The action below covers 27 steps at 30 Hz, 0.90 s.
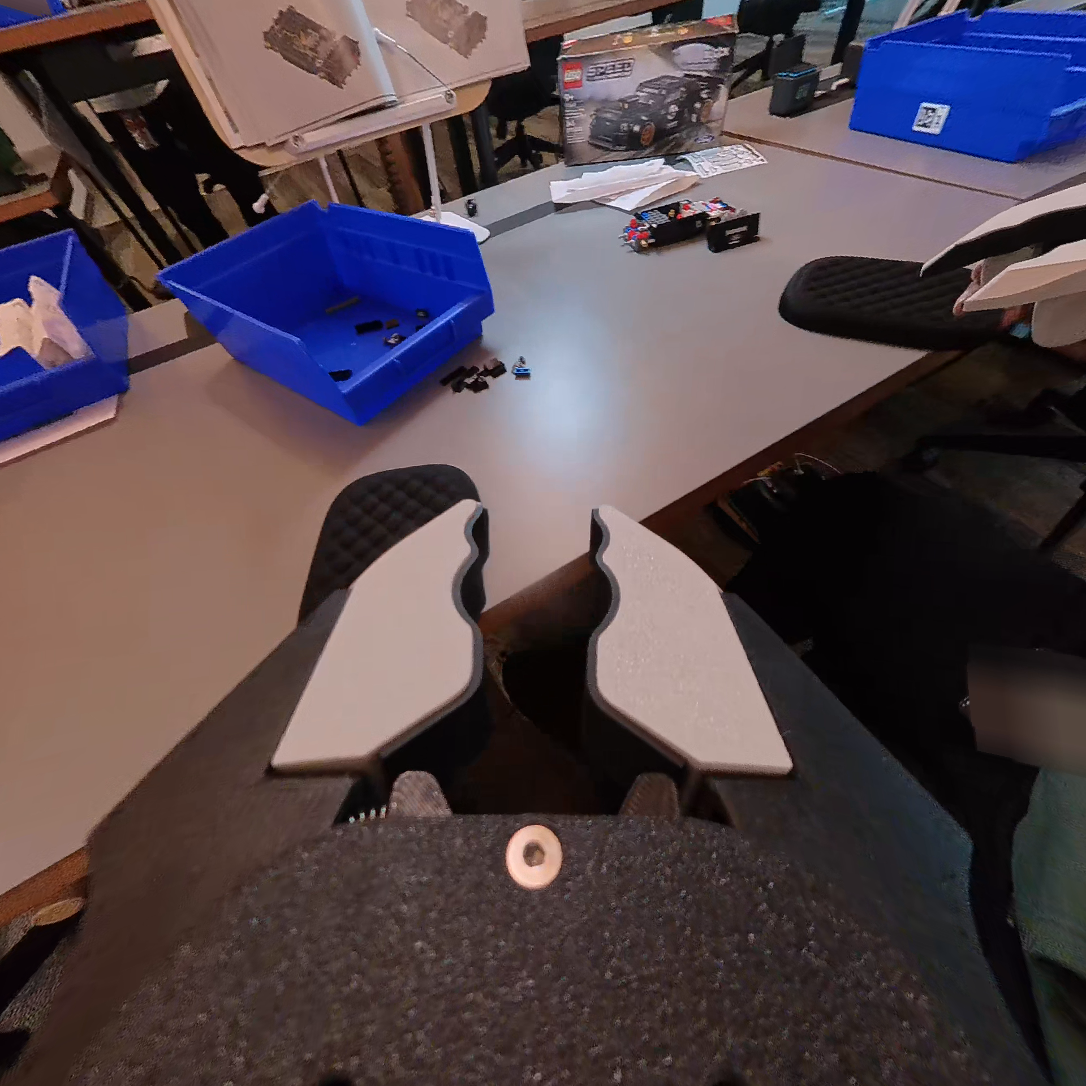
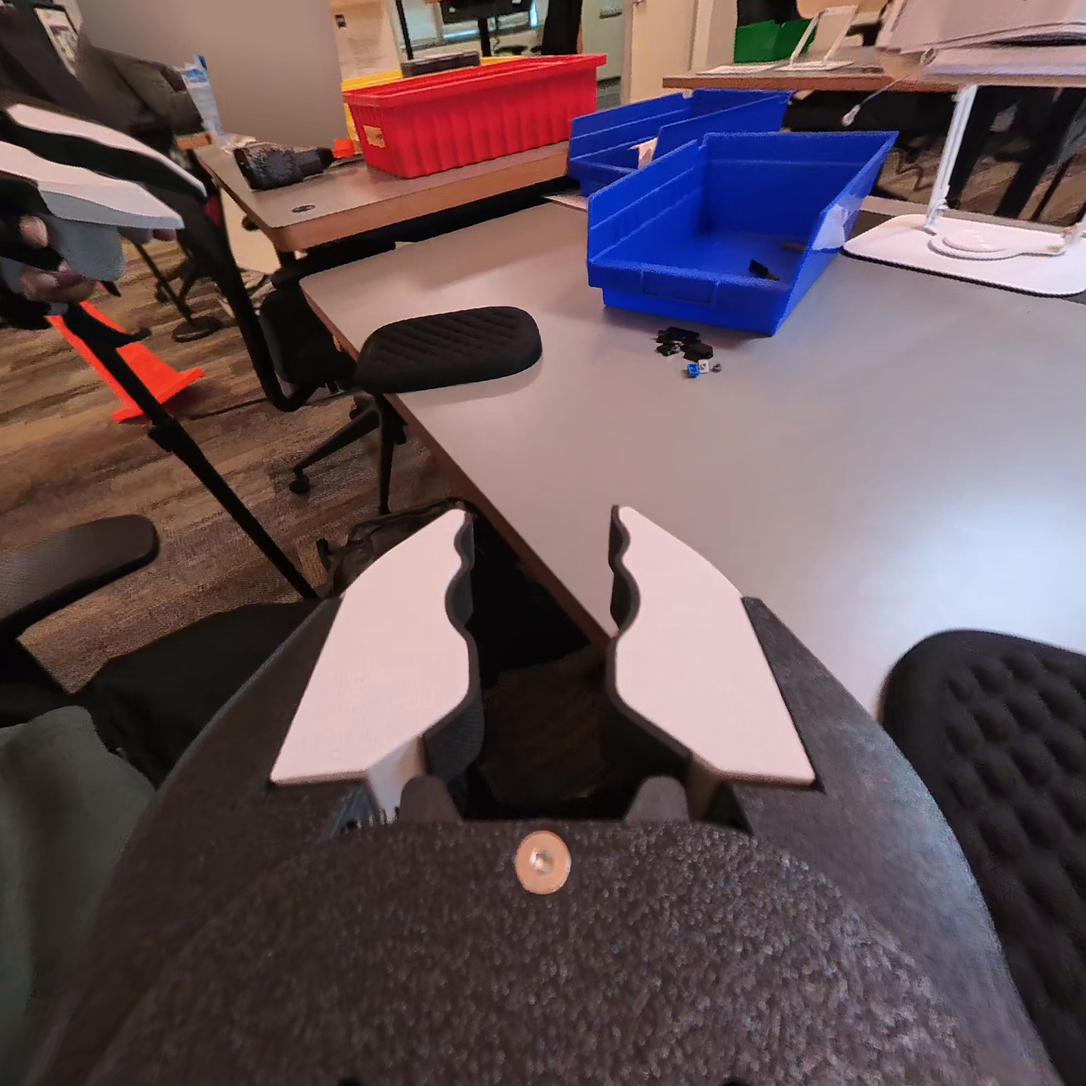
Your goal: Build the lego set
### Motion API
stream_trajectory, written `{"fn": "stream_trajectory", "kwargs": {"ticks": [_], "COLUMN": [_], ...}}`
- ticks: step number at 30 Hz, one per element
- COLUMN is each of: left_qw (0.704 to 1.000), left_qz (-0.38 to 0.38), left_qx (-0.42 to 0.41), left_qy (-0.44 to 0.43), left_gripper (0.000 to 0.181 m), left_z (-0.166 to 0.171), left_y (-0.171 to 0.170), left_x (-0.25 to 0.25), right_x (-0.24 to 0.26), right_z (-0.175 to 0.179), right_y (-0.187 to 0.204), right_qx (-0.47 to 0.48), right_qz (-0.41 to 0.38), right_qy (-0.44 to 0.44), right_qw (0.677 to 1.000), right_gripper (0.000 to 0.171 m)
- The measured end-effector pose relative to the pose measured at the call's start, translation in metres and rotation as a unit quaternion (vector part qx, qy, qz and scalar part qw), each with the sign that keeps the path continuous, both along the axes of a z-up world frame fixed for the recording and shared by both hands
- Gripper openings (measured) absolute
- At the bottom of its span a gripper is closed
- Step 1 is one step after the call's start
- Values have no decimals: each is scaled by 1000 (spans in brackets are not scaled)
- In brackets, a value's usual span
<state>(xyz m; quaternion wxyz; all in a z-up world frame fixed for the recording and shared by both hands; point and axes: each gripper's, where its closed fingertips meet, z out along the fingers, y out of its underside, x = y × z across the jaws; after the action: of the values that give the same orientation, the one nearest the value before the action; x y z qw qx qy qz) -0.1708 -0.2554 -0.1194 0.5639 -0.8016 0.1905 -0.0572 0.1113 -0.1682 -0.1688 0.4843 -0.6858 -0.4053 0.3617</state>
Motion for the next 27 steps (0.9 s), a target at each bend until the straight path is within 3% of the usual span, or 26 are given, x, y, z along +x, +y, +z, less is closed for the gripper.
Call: {"fn": "stream_trajectory", "kwargs": {"ticks": [9,13,18,24,27], "left_qw": [997,995,994,992,991], "left_qz": [-78,-101,-112,-124,-121], "left_qx": [6,8,13,27,40], "left_qy": [0,-5,-12,-5,-31], "left_gripper": [32,32,31,31,31], "left_z": [-3,-7,-26,-54,-50], "left_y": [-26,-21,22,108,147], "left_x": [32,32,23,-2,-24], "right_x": [17,12,-6,-54,-93], "right_z": [-16,-8,0,1,10], "right_y": [-64,-68,-29,47,90], "right_qx": [-11,5,7,25,32], "right_qz": [-57,-67,-65,-26,12], "right_qy": [19,3,9,17,16], "right_qw": [998,998,998,999,999], "right_gripper": [44,44,44,44,44]}}
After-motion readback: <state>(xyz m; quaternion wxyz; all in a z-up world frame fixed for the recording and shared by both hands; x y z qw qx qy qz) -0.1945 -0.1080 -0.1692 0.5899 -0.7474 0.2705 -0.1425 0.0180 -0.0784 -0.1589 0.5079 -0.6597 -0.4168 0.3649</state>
